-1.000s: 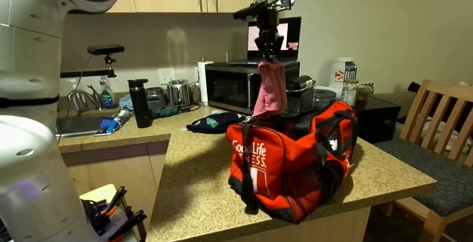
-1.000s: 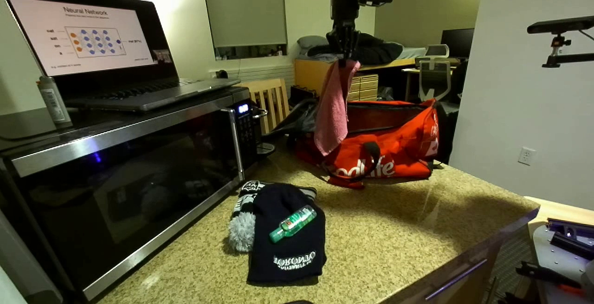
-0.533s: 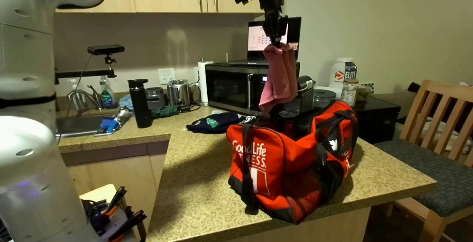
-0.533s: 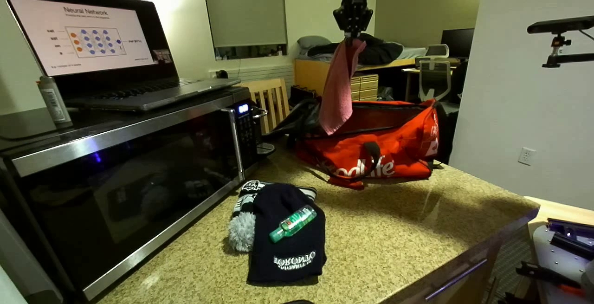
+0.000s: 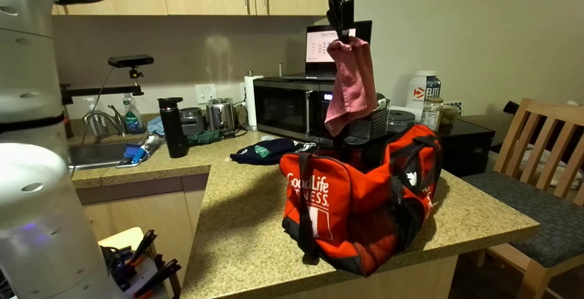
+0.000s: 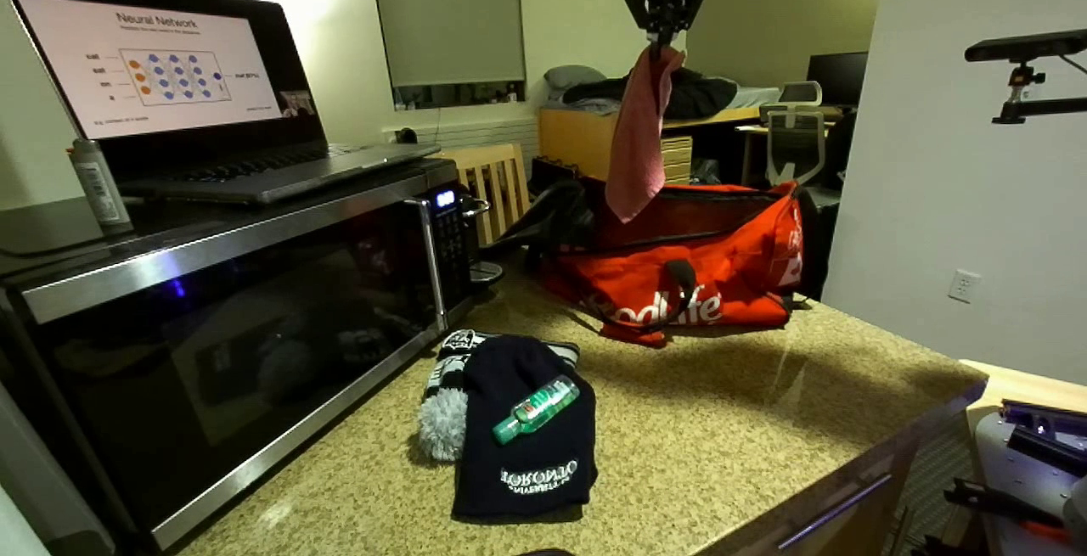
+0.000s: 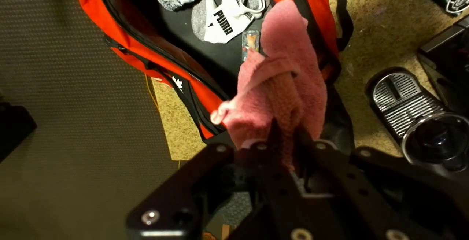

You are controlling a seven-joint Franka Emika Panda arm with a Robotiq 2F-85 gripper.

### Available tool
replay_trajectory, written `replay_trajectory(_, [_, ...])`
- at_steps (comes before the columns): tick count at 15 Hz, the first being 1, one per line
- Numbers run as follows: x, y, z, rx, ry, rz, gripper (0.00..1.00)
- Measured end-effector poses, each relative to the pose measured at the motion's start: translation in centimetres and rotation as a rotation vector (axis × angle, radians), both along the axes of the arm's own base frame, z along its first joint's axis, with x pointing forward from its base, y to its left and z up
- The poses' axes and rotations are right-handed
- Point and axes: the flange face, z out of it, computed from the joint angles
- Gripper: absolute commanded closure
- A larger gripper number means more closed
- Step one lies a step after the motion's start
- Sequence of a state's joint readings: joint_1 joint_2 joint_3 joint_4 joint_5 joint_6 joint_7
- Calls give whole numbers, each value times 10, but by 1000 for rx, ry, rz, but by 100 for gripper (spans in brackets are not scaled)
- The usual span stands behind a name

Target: Put the pink towel inside the red bag

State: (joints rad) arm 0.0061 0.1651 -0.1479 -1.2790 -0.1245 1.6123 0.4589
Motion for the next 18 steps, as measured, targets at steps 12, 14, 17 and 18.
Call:
replay_trajectory(12, [7, 36, -80, -22, 108, 24, 64])
replay_trajectory(14, [9, 33, -104, -17, 120, 27, 52])
replay_trajectory(17, [10, 32, -128, -11, 134, 35, 33])
replay_trajectory(18, [10, 33, -134, -9, 140, 41, 26])
